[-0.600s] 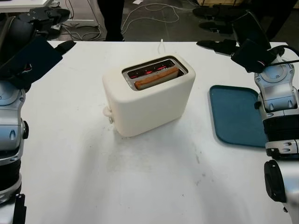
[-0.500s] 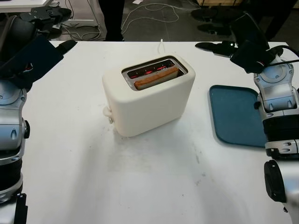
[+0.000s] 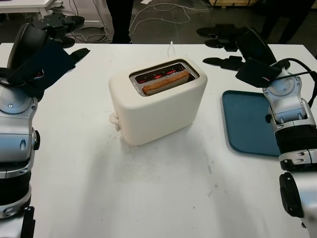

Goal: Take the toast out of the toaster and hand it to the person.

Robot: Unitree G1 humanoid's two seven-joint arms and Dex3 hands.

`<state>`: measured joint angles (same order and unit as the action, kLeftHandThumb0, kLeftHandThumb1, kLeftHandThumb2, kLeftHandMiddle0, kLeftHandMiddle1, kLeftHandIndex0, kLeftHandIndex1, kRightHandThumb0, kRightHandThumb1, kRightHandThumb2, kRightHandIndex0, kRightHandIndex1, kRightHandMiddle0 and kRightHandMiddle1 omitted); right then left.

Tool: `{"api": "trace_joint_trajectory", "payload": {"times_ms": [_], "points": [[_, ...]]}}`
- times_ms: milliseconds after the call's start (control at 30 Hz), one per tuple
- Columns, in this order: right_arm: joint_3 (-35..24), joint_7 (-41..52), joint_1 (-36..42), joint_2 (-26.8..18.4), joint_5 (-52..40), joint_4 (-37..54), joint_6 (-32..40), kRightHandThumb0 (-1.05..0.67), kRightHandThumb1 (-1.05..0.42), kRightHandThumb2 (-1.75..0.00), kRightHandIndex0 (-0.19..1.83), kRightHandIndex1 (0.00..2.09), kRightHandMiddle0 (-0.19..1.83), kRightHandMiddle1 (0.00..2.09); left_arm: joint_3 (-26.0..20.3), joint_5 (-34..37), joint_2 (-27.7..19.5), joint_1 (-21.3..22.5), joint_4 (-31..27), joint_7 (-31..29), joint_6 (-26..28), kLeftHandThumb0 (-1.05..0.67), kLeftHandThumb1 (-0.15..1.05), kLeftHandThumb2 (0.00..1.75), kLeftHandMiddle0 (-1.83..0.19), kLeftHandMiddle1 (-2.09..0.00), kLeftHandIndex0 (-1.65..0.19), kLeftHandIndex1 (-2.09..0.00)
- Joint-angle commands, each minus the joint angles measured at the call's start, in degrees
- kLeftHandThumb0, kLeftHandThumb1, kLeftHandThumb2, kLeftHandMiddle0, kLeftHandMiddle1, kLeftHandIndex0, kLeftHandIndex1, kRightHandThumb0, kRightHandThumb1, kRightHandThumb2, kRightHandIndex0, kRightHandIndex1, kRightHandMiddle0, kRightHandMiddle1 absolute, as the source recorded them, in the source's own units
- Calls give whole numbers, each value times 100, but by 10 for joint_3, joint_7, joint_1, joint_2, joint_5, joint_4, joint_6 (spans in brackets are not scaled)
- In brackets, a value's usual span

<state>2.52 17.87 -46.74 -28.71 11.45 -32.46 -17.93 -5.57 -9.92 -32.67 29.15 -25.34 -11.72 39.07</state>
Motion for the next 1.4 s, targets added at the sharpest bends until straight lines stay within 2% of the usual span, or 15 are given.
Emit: {"api": "trace_joint_trajectory", "payload": {"times_ms": [0, 200, 600, 1367], "points": [[-2, -5, -1, -2, -2, -7, -15, -31, -90, 0, 68, 3, 63, 1, 1, -6, 2, -1, -8, -1, 6, -36, 92, 25, -33, -56, -53, -3], [-4, -7, -3, -8, 2, -11, -18, -31, -90, 0, 67, 2, 62, 0, 5, -6, -1, -2, -19, -8, 26, -35, 92, 28, -28, -56, -50, -2], [-6, -11, 0, -10, 4, -18, -29, -33, -91, 0, 70, 2, 63, 1, 0, -5, 3, -21, -23, -7, 7, -37, 92, 29, -32, -62, -53, -3], [-6, -4, 6, -5, -9, -18, -13, -40, -92, -1, 66, 0, 62, 0, 16, -4, 7, -10, -26, -13, 21, -37, 92, 28, -27, -60, -51, -2]]}}
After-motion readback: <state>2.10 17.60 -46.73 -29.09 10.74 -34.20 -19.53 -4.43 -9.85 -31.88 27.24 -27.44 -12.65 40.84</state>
